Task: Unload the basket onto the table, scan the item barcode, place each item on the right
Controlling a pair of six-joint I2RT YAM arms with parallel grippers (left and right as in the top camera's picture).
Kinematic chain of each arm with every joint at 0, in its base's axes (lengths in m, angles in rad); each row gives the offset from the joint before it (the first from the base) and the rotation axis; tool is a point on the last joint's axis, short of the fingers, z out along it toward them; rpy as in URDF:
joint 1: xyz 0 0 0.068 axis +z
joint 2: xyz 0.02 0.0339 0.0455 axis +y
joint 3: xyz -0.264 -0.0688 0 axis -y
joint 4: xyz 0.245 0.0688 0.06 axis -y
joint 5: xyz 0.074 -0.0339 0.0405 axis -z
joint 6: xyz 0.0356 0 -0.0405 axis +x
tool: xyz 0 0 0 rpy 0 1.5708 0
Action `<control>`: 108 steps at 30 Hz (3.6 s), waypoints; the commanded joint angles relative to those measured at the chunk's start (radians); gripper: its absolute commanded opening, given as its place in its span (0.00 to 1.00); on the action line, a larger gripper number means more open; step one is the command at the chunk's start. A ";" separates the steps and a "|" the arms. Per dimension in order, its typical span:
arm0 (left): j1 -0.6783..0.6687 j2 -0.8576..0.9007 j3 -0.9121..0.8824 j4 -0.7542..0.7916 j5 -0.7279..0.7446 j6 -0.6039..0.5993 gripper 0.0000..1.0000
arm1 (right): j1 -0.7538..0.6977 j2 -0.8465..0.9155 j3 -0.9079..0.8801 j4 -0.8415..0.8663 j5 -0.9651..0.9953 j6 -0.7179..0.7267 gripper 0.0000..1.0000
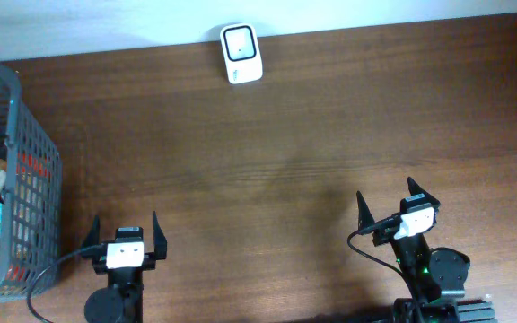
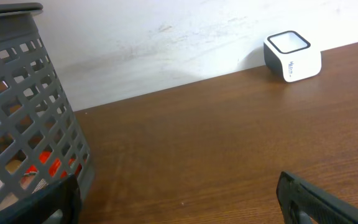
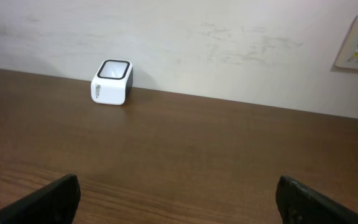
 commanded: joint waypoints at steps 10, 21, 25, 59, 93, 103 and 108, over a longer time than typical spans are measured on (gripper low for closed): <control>-0.004 -0.003 -0.004 -0.004 0.015 0.008 0.99 | -0.006 -0.005 -0.008 -0.002 0.005 -0.003 0.99; -0.004 -0.003 -0.004 -0.004 0.015 0.008 0.99 | -0.006 -0.005 -0.008 -0.002 0.005 -0.003 0.99; -0.004 -0.003 -0.004 -0.004 0.015 0.008 0.99 | -0.006 -0.005 -0.008 -0.002 0.005 -0.003 0.99; -0.004 -0.003 -0.004 -0.004 0.015 0.008 0.99 | -0.006 -0.005 -0.008 -0.002 0.005 -0.003 0.99; -0.004 -0.003 -0.004 0.076 0.019 -0.021 0.99 | -0.006 -0.005 -0.008 0.000 0.005 -0.003 0.99; 0.010 0.399 0.560 0.014 0.004 -0.142 0.99 | -0.006 -0.005 -0.008 0.000 0.005 -0.003 0.99; 0.010 0.778 1.132 -0.352 0.011 -0.119 0.99 | -0.006 -0.005 -0.008 0.000 0.005 -0.003 0.99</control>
